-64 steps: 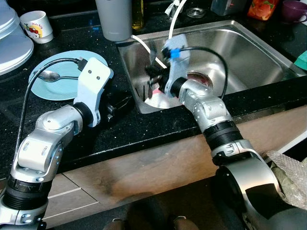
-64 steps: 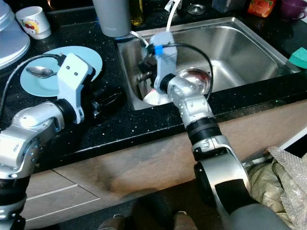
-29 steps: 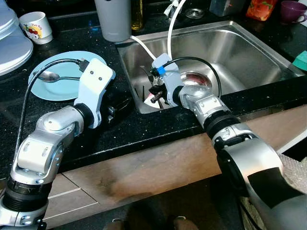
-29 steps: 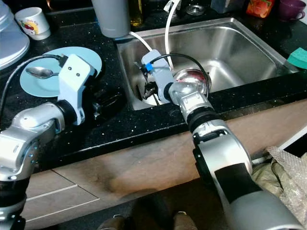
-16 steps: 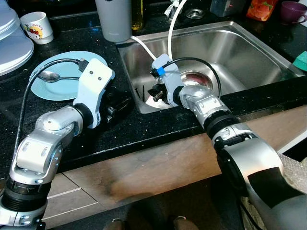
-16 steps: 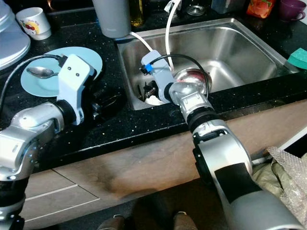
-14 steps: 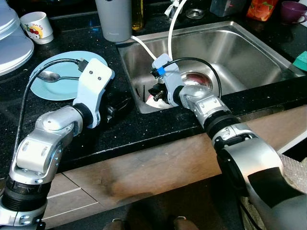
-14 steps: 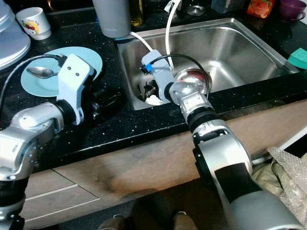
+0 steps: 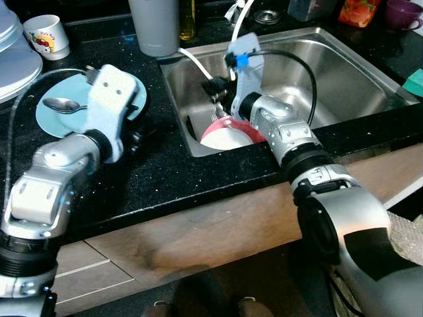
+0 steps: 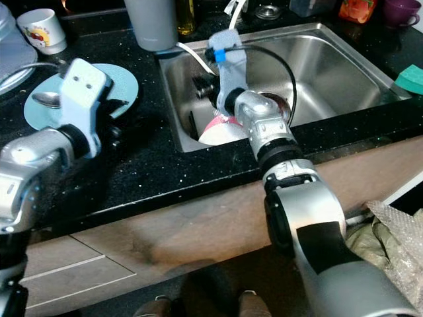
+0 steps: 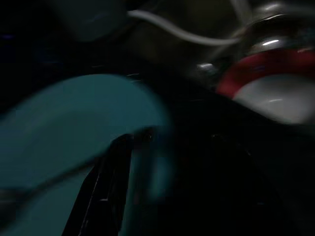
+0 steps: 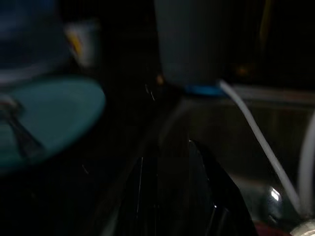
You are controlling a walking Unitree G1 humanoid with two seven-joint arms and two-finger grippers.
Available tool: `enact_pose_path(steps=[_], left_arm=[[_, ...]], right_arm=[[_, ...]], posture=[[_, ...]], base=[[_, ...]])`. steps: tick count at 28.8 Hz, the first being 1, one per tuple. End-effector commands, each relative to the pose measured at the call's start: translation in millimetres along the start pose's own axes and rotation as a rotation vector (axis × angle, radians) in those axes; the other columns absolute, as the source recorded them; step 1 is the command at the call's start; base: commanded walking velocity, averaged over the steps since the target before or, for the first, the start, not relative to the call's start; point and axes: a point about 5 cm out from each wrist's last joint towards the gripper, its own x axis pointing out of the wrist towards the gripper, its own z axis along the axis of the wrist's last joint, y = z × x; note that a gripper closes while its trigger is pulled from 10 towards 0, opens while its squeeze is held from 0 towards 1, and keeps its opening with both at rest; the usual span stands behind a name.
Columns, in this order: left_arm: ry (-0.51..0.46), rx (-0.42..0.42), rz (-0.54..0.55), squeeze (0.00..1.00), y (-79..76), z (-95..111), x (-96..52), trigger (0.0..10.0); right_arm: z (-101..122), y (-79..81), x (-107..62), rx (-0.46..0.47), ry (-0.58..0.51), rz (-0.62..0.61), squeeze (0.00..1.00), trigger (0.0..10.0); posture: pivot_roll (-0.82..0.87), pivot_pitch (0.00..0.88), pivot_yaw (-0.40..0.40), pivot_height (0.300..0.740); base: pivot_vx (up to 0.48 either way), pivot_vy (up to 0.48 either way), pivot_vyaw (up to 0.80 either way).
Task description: Kitchen organization
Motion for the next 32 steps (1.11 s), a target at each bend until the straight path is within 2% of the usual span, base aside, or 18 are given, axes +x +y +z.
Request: enact_pose_path(steps=[1,4,5,6,7,8,10,13,16,17,18,26,32], left_arm=[[-0.011,0.054,0.044,0.0,18.2,1.3,-0.3,10.0],[-0.014,0.091,0.048,0.0,35.3,1.5,4.0,10.0],[-0.017,0.079,0.029,0.0,39.5,1.6,5.2,10.0],[-0.019,0.063,0.009,0.18,43.0,1.2,6.0,10.0],[-0.019,0.063,0.009,0.18,43.0,1.2,6.0,10.0],[-0.014,0.065,0.004,1.0,47.4,0.4,6.5,10.0],[-0.009,0.062,-0.029,1.0,55.4,-2.1,8.4,10.0],[0.014,0.118,-0.057,1.0,67.8,-7.9,14.4,10.0],[0.03,0.14,-0.096,1.0,71.3,-11.8,19.2,10.0],[0.04,0.151,-0.115,0.62,73.0,-13.5,22.4,10.0],[0.046,0.153,-0.131,0.0,74.1,-14.8,24.7,10.0],[0.053,0.126,-0.218,0.0,78.0,-16.9,33.9,10.0],[0.039,0.082,-0.22,0.0,82.3,-16.2,39.5,10.0]], right_arm=[[1.2,2.6,-1.0,0.049,-0.038,0.013,0.0,10.0],[0.2,3.1,-3.2,0.079,-0.067,0.006,0.0,10.0],[-0.8,3.5,-4.1,0.09,-0.072,0.002,0.0,10.0],[-1.8,4.1,-5.0,0.102,-0.075,0.002,0.0,10.0],[-1.8,4.1,-5.0,0.102,-0.075,0.002,0.0,10.0],[-2.8,4.9,-5.8,0.112,-0.078,0.003,0.0,10.0],[-5.4,7.7,-9.0,0.129,-0.081,0.011,0.0,10.0],[-10.4,13.6,-14.4,0.148,-0.078,0.032,0.0,10.0],[-12.8,16.2,-16.8,0.155,-0.075,0.041,0.0,10.0],[-13.2,17.2,-18.0,0.158,-0.074,0.044,0.0,10.0],[-13.4,18.0,-18.8,0.16,-0.074,0.047,0.0,10.0],[-10.9,18.2,-25.1,0.158,-0.071,0.053,0.0,10.0],[-10.2,19.6,-30.8,0.159,-0.061,0.055,0.0,10.0]], posture=[[0.06,0.176,0.012,0.74],[0.05,0.178,0.019,0.74],[0.05,0.178,0.019,0.74],[0.05,0.176,0.024,0.74],[0.05,0.176,0.024,0.74],[0.05,0.176,0.024,0.74],[0.05,0.178,0.027,0.74],[0.05,0.18,0.028,0.74],[0.05,0.182,0.027,0.74],[0.05,0.182,0.027,0.74],[0.05,0.182,0.027,0.74],[0.03,0.181,0.032,0.74],[0.03,0.182,0.029,0.74]], base=[[0.0,0.0,0.0],[0.0,0.0,0.0],[0.0,0.0,0.0],[0.0,0.0,0.0],[0.0,0.0,0.0],[0.0,0.0,0.0],[0.0,0.0,0.0],[0.0,0.0,0.0],[0.0,0.0,0.0],[0.0,0.0,0.0],[0.0,0.0,0.0],[0.0,0.0,0.0],[0.0,0.0,0.0]])
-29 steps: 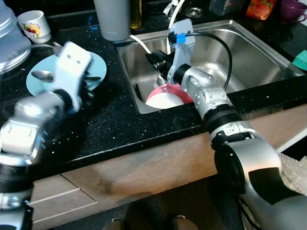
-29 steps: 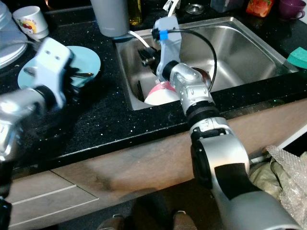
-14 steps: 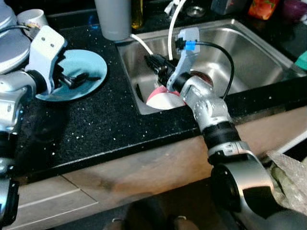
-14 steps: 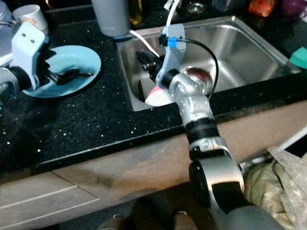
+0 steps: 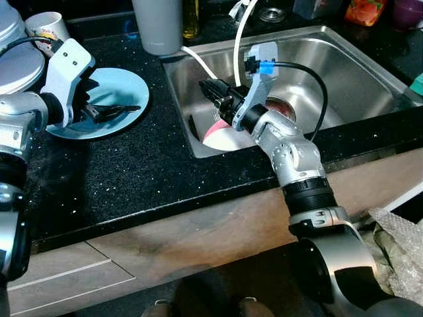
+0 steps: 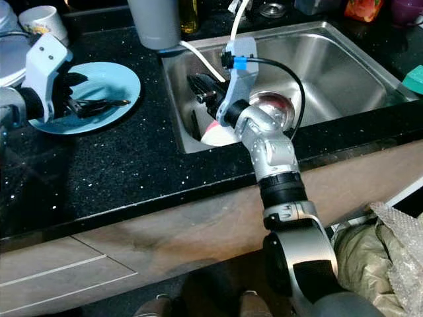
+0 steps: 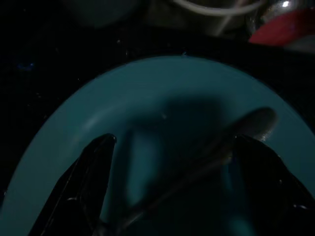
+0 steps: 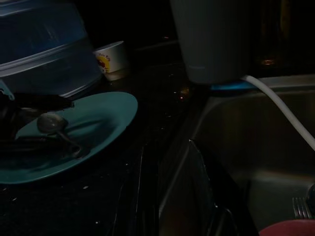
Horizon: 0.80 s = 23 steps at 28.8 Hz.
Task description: Kitchen organization
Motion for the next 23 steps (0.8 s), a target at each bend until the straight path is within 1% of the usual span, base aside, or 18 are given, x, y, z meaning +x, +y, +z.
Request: enact_pose_path(steps=[1,3,6,7,9,10,11,13,14,15,16,17,18,19,23], left_arm=[[0.011,-0.009,-0.017,0.0,-1.4,-4.0,1.7,10.0],[0.024,-0.025,-0.031,0.0,-1.7,-6.9,3.4,10.0],[0.038,-0.029,-0.042,0.0,-1.9,-9.2,4.4,10.0],[0.069,-0.02,-0.056,0.0,-3.5,-12.7,5.5,10.0],[0.08,-0.017,-0.06,0.0,-4.0,-13.9,5.8,10.0],[0.107,-0.005,-0.077,0.0,-5.5,-16.8,6.2,10.0],[0.107,-0.005,-0.077,0.0,-5.5,-16.8,6.2,10.0],[0.143,0.007,-0.099,0.0,-7.3,-21.0,6.1,10.0],[0.151,0.008,-0.105,0.0,-7.7,-22.0,6.0,9.6],[0.154,0.008,-0.108,0.0,-7.8,-22.5,5.8,6.4],[0.157,0.004,-0.113,0.0,-8.0,-23.1,5.6,4.4],[0.159,0.001,-0.121,0.0,-8.4,-23.7,5.3,3.5],[0.16,-0.002,-0.125,0.0,-8.4,-24.2,5.0,1.1],[0.162,-0.01,-0.129,0.0,-8.4,-24.8,4.6,0.0],[0.167,-0.014,-0.135,0.0,-7.9,-26.0,3.4,0.0]], right_arm=[[-1.5,2.8,-1.5,0.012,0.005,0.01,0.0,10.0],[-1.3,3.5,-2.6,0.011,0.01,0.012,0.0,10.0],[-0.8,4.4,-3.7,0.011,0.013,0.012,0.0,10.0],[-0.3,4.6,-4.3,0.011,0.016,0.013,0.0,10.0],[-0.1,4.7,-4.6,0.011,0.017,0.013,0.0,10.0],[0.1,4.8,-5.3,0.012,0.019,0.012,0.0,10.0],[0.1,4.8,-5.3,0.012,0.019,0.012,0.0,10.0],[-0.2,4.6,-6.2,0.012,0.023,0.01,0.0,10.0],[-0.4,4.5,-6.5,0.013,0.024,0.01,0.0,10.0],[-0.5,4.2,-6.7,0.014,0.025,0.01,0.0,10.0],[-0.6,4.2,-6.8,0.014,0.026,0.009,0.0,10.0],[-0.7,4.1,-6.9,0.015,0.027,0.009,0.0,10.0],[-0.7,4.1,-7.1,0.017,0.028,0.01,0.0,10.0],[-0.7,3.9,-7.0,0.017,0.029,0.009,0.0,10.0],[-0.6,3.7,-6.9,0.019,0.032,0.009,0.0,10.0]], posture=[[0.03,0.182,0.029,0.74],[0.03,0.182,0.03,0.74],[0.02,0.183,0.03,0.74],[0.02,0.183,0.031,0.74],[0.02,0.183,0.031,0.74],[0.02,0.183,0.032,0.74],[0.02,0.183,0.032,0.74],[0.02,0.183,0.034,0.74],[0.02,0.183,0.034,0.74],[0.02,0.183,0.034,0.74],[0.02,0.183,0.033,0.74],[0.02,0.183,0.033,0.74],[0.02,0.183,0.033,0.74],[0.02,0.185,0.032,0.74],[0.03,0.187,0.033,0.74]], base=[[0.0,0.0,0.0],[0.0,0.0,0.0],[0.0,0.0,0.0],[0.0,0.0,0.0],[0.0,0.0,0.0],[0.0,0.0,0.0],[0.0,0.0,0.0],[0.0,0.0,0.0],[0.0,0.0,0.0],[0.0,0.0,0.0],[0.0,0.0,0.0],[0.0,0.0,0.0],[0.0,0.0,0.0],[0.0,0.0,0.0],[0.0,0.0,0.0]])
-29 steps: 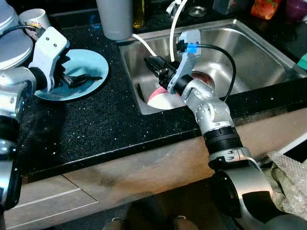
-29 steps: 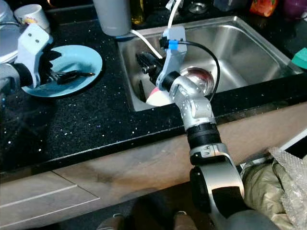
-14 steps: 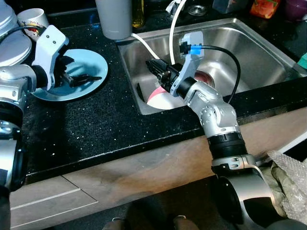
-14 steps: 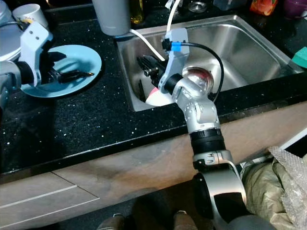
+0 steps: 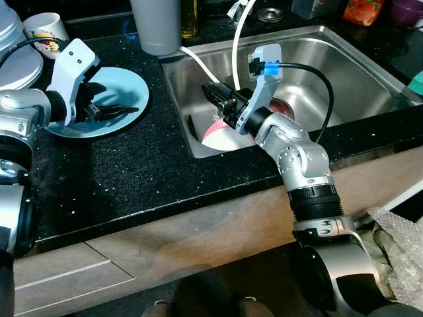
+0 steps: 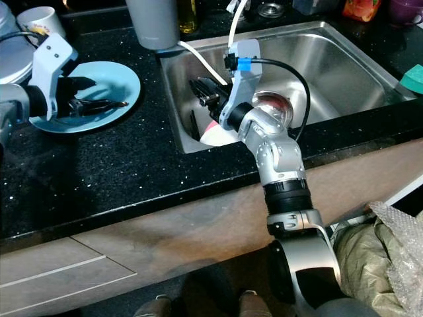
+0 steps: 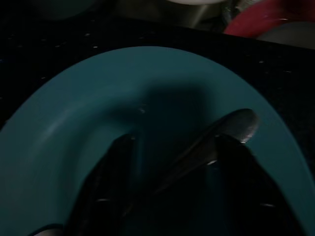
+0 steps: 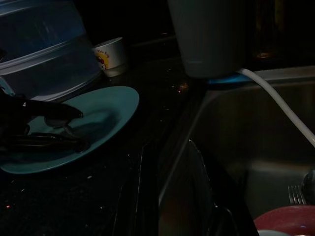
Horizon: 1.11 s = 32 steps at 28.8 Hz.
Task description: Kitchen organization
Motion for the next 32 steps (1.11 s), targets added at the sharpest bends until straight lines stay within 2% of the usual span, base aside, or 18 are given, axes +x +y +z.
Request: enact_pose_path(steps=[1,12,19,20,21,22,23,24,29,32], left_arm=[[0.095,-0.016,-0.031,0.0,-3.7,-17.7,-1.3,0.0],[0.053,-0.045,-0.097,0.0,-4.3,-11.8,-3.4,0.0],[-0.033,-0.064,-0.241,0.0,-5.6,7.5,-8.0,0.0],[-0.033,-0.061,-0.336,0.0,-8.7,11.3,-11.7,0.0],[-0.033,-0.061,-0.336,0.0,-8.7,11.3,-11.7,0.0],[-0.02,-0.052,-0.384,0.0,-11.0,11.2,-13.4,0.0],[-0.02,-0.052,-0.384,0.0,-11.0,11.2,-13.4,0.0],[0.037,-0.022,-0.498,0.0,-18.0,8.1,-19.4,0.0],[0.074,-0.023,-0.597,0.0,-25.0,6.0,-26.4,0.0],[0.074,-0.014,-0.607,0.0,-26.3,6.1,-28.1,0.0]], right_arm=[[-0.9,2.0,-0.2,0.0,0.008,0.01,0.0,10.0],[3.5,-0.6,0.2,-0.001,0.005,0.009,0.0,10.0],[9.6,-2.5,-0.3,0.0,-0.011,0.004,0.0,10.0],[10.5,-2.9,-0.2,0.0,-0.013,0.005,0.0,10.0],[10.5,-2.9,-0.2,0.0,-0.013,0.005,0.0,10.0],[10.8,-3.0,-0.1,0.0,-0.013,0.006,0.0,10.0],[10.8,-3.0,-0.1,0.0,-0.013,0.006,0.0,10.0],[11.6,-2.3,1.0,-0.003,-0.013,0.014,0.0,10.0],[12.1,-1.1,2.5,-0.006,-0.011,0.023,0.0,10.0],[12.2,-0.9,2.8,-0.005,-0.012,0.024,0.0,10.0]], posture=[[0.03,0.187,0.033,0.74],[0.03,0.187,0.032,0.74],[0.03,0.182,0.033,0.74],[0.03,0.182,0.031,0.74],[0.03,0.182,0.031,0.74],[0.03,0.18,0.028,0.74],[0.03,0.18,0.028,0.74],[0.03,0.178,0.021,0.74],[0.04,0.176,0.019,0.74],[0.04,0.175,0.02,0.74]], base=[[0.0,0.0,0.0],[0.0,0.0,0.0],[0.0,0.0,0.0],[0.0,0.0,0.0],[0.0,0.0,0.0],[0.0,0.0,0.0],[0.0,0.0,0.0],[0.0,0.0,0.0],[0.0,0.0,0.0],[0.0,0.0,0.0]])
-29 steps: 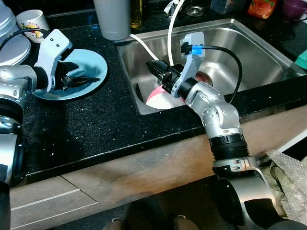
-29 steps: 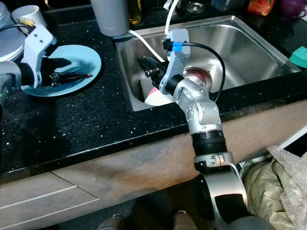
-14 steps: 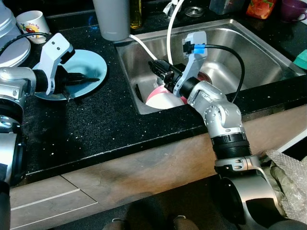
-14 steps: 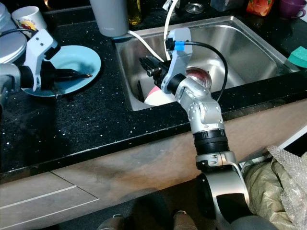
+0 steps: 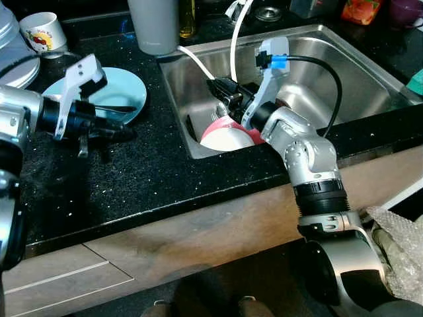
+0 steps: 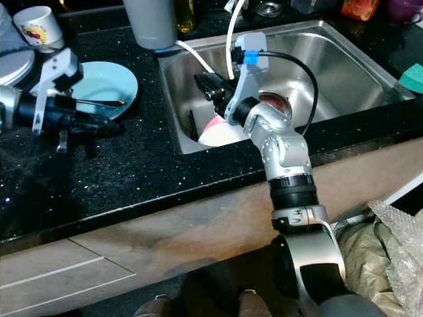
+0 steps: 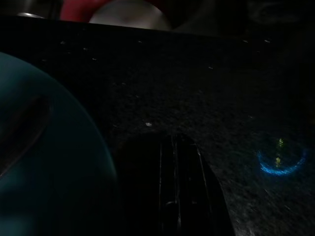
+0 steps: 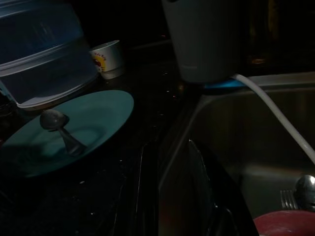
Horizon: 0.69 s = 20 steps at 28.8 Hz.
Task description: Kitchen organization
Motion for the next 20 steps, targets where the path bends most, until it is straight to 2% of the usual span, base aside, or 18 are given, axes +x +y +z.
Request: enact_pose_path(steps=[1,2,3,5,8,9,10,11,12,14,15,18,19,20], left_arm=[[0.003,0.027,0.042,0.0,0.0,-0.7,-7.5,0.0],[0.003,0.027,0.042,0.0,0.0,-0.7,-7.5,0.0],[-0.014,0.044,0.114,0.0,4.8,2.5,-8.0,0.0],[-0.085,0.024,0.372,0.0,21.6,14.6,-9.9,0.0],[-0.136,-0.015,0.499,0.0,27.2,20.2,-11.7,0.0],[-0.155,-0.051,0.579,0.0,31.8,21.2,-13.6,2.3],[-0.163,-0.077,0.629,0.0,34.1,21.6,-14.9,2.3],[-0.172,-0.112,0.691,0.0,37.1,20.7,-17.2,8.3],[-0.175,-0.156,0.765,0.0,40.4,17.6,-19.7,10.0],[-0.173,-0.199,0.833,0.0,42.9,13.7,-22.0,10.0],[-0.173,-0.199,0.833,0.0,42.9,13.7,-22.0,10.0],[-0.011,-0.281,0.973,0.0,45.9,-7.7,-16.2,10.0],[-0.011,-0.281,0.973,0.0,45.9,-7.7,-16.2,10.0],[0.025,-0.314,1.006,0.0,46.0,-13.3,-11.0,10.0]], right_arm=[[2.6,3.9,3.8,0.011,-0.008,0.022,0.0,10.0],[2.6,3.9,3.8,0.011,-0.008,0.022,0.0,10.0],[3.3,3.6,3.8,0.011,-0.011,0.021,0.0,10.0],[5.4,2.6,3.0,0.013,-0.021,0.014,0.0,10.0],[6.1,2.2,2.7,0.015,-0.026,0.011,0.0,10.0],[6.2,2.3,2.6,0.016,-0.027,0.01,0.0,10.0],[6.3,2.3,2.6,0.016,-0.028,0.009,0.0,10.0],[6.6,2.5,2.5,0.017,-0.03,0.009,0.0,10.0],[6.8,2.6,2.4,0.019,-0.032,0.008,0.0,10.0],[6.9,2.8,2.2,0.02,-0.034,0.008,0.0,10.0],[6.9,2.8,2.2,0.02,-0.034,0.008,0.0,10.0],[5.5,2.8,1.3,0.023,-0.033,0.006,0.0,10.0],[5.5,2.8,1.3,0.023,-0.033,0.006,0.0,10.0],[5.0,2.9,1.0,0.025,-0.032,0.005,0.0,10.0]], posture=[[0.04,0.175,0.02,0.74],[0.04,0.175,0.02,0.74],[0.04,0.174,0.022,0.74],[0.04,0.174,0.022,0.74],[0.04,0.174,0.022,0.74],[0.04,0.172,0.027,0.74],[0.04,0.172,0.027,0.74],[0.04,0.173,0.029,0.74],[0.04,0.173,0.029,0.74],[0.04,0.173,0.029,0.74],[0.04,0.173,0.029,0.74],[0.04,0.172,0.027,0.74],[0.04,0.172,0.027,0.74],[0.04,0.171,0.027,0.74]], base=[[0.0,0.0,0.0],[0.0,0.0,0.0],[0.0,0.0,0.0],[0.0,0.0,0.0],[0.0,0.0,0.0],[0.0,0.0,0.0],[0.0,0.0,0.0],[0.0,0.0,0.0],[0.0,0.0,0.0],[0.0,0.0,0.0],[0.0,0.0,0.0],[0.0,0.0,0.0],[0.0,0.0,0.0],[0.0,0.0,0.0]])
